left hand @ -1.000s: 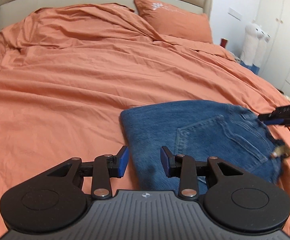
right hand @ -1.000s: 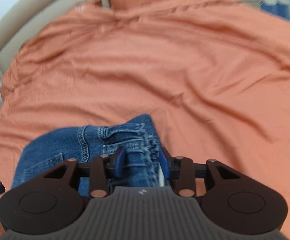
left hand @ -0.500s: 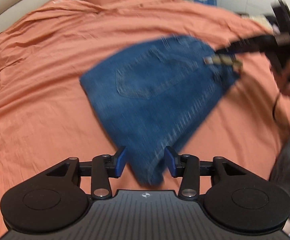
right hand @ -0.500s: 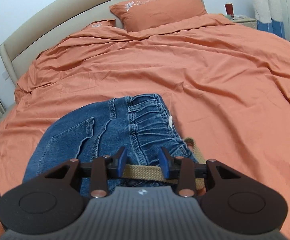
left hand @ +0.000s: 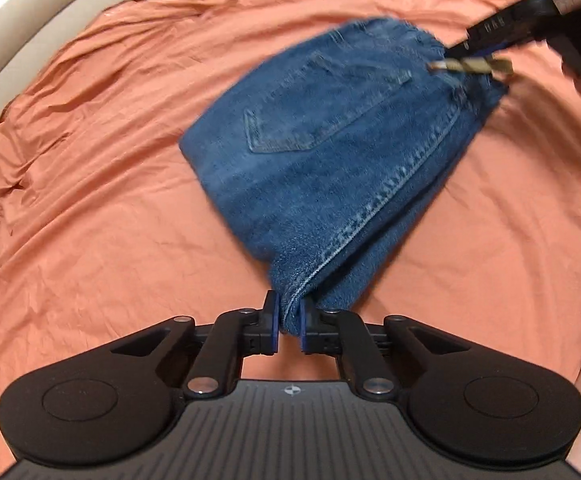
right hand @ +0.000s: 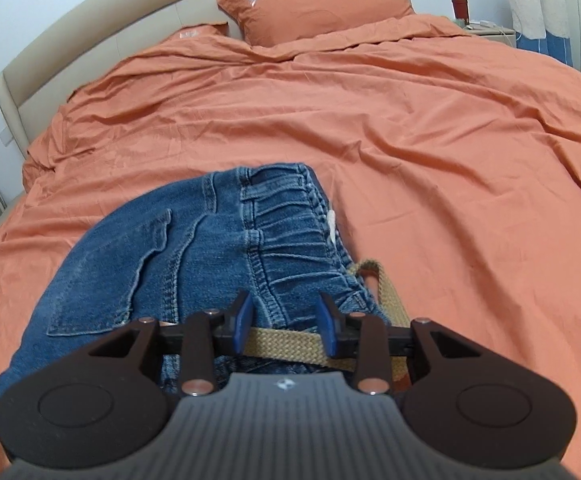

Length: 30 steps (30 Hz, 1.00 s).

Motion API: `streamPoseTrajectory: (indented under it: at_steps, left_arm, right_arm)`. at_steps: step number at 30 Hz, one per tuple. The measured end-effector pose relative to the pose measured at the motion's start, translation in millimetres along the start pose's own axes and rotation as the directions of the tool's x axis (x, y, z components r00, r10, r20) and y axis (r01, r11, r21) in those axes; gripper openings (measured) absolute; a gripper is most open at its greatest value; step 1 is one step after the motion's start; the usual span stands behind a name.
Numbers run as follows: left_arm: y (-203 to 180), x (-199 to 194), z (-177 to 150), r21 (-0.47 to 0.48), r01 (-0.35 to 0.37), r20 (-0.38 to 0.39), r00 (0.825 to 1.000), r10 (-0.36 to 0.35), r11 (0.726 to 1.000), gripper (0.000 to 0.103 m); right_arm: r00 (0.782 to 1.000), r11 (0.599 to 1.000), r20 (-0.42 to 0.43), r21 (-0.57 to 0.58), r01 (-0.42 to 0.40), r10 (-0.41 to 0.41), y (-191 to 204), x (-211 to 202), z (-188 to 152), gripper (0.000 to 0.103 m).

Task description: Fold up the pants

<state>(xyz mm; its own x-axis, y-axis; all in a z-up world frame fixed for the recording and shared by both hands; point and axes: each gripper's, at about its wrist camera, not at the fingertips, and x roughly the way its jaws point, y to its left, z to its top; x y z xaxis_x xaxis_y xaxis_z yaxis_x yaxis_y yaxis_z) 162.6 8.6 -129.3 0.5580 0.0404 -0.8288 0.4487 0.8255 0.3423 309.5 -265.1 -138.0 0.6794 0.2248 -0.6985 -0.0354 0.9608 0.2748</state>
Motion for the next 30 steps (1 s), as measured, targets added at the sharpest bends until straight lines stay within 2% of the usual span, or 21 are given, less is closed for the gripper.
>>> streamPoseTrajectory:
  at_steps: [4, 11, 13, 15, 19, 22, 24, 27, 29, 30]
  left_arm:
    - [-8.8, 28.1, -7.2, -0.035, 0.044, -0.077, 0.996, -0.047, 0.998, 0.008]
    - [4.4, 38.4, -4.5, -0.122, 0.089, -0.098, 0.990, -0.101, 0.989, 0.010]
    - [10.2, 36.8, -3.7, -0.180, 0.098, -0.093, 0.989, -0.116, 0.979, 0.013]
    - [12.8, 31.9, -5.2, -0.215, 0.091, -0.074, 0.991, -0.109, 0.972, 0.023]
    - [18.8, 9.8, -9.6, -0.250, 0.103, 0.024, 0.995, -0.100, 0.963, 0.031]
    - [35.1, -5.6, -12.7, -0.336, 0.143, 0.111, 0.988, -0.112, 0.931, 0.035]
    - [50.4, -7.7, -13.7, -0.412, 0.166, 0.162, 0.981, -0.107, 0.896, 0.037]
    - [69.2, -4.2, -11.7, -0.519, 0.175, 0.203, 0.976, -0.078, 0.837, 0.037]
    - [78.2, -2.8, -8.8, -0.552, 0.168, 0.228, 0.973, -0.045, 0.817, 0.037]
    - [82.0, -2.8, -6.4, -0.563, 0.164, 0.236, 0.971, -0.033, 0.810, 0.037]
  right_arm:
    - [0.999, 1.000, -0.045, -0.020, 0.018, -0.019, -0.8, 8.4, -3.1, 0.029]
    - [0.996, 0.999, -0.079, -0.041, 0.029, -0.033, -3.7, 18.7, -3.9, 0.029]
    - [0.996, 0.999, -0.079, -0.043, 0.031, -0.034, -2.9, 19.1, -2.7, 0.029]
    - [0.996, 0.999, -0.076, -0.044, 0.032, -0.035, -2.2, 18.6, -2.5, 0.029]
    - [0.997, 0.998, -0.070, -0.051, 0.042, -0.045, 1.7, 16.7, -1.6, 0.030]
    - [0.997, 0.997, -0.065, -0.051, 0.050, -0.053, 4.0, 12.8, -2.3, 0.031]
    - [0.997, 0.998, -0.060, -0.037, 0.051, -0.054, 4.0, 9.0, -2.4, 0.032]
    - [0.998, 0.999, -0.044, -0.017, 0.038, -0.039, 3.7, 0.9, -2.5, 0.043]
    - [0.999, 1.000, -0.023, -0.002, 0.022, -0.022, 3.0, -6.7, -2.0, 0.055]
    - [1.000, 1.000, -0.008, 0.007, 0.022, -0.022, 2.2, -10.9, -1.2, 0.057]
